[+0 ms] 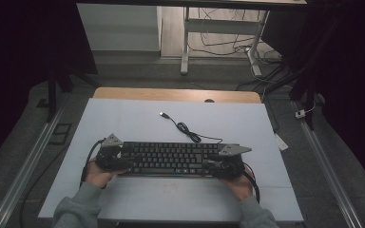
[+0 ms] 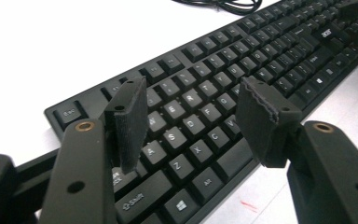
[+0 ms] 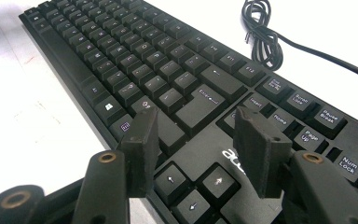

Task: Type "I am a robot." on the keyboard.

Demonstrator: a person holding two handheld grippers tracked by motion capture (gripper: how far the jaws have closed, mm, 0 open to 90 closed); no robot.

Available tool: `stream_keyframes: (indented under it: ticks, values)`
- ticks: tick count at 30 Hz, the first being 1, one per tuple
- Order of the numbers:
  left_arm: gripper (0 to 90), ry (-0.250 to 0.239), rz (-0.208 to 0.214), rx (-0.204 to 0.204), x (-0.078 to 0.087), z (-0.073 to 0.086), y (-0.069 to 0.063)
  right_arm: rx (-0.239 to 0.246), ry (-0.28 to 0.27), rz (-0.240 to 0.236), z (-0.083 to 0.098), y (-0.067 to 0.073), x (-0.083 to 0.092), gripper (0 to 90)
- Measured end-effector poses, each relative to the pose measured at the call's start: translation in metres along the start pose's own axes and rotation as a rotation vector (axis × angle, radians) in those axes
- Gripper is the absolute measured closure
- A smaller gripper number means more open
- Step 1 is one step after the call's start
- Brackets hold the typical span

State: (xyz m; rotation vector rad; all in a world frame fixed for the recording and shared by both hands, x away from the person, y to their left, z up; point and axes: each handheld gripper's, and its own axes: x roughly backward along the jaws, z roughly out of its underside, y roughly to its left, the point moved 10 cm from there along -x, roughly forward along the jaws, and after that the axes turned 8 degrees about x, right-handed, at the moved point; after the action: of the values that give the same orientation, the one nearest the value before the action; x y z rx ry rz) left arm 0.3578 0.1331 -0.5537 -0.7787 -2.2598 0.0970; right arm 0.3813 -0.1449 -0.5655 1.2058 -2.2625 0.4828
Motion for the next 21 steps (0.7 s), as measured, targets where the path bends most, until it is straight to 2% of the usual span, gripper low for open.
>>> stream_keyframes:
  ticks: [16,21]
  values:
    - [43.6,0.019,0.049,-0.039,-0.007,0.002,-0.024,0.015,0.003,-0.006,0.0,0.002,-0.001,50.0]
    - [50.2,0.031,0.068,-0.061,-0.011,0.003,-0.033,0.017,0.006,-0.003,0.0,0.002,-0.001,50.0]
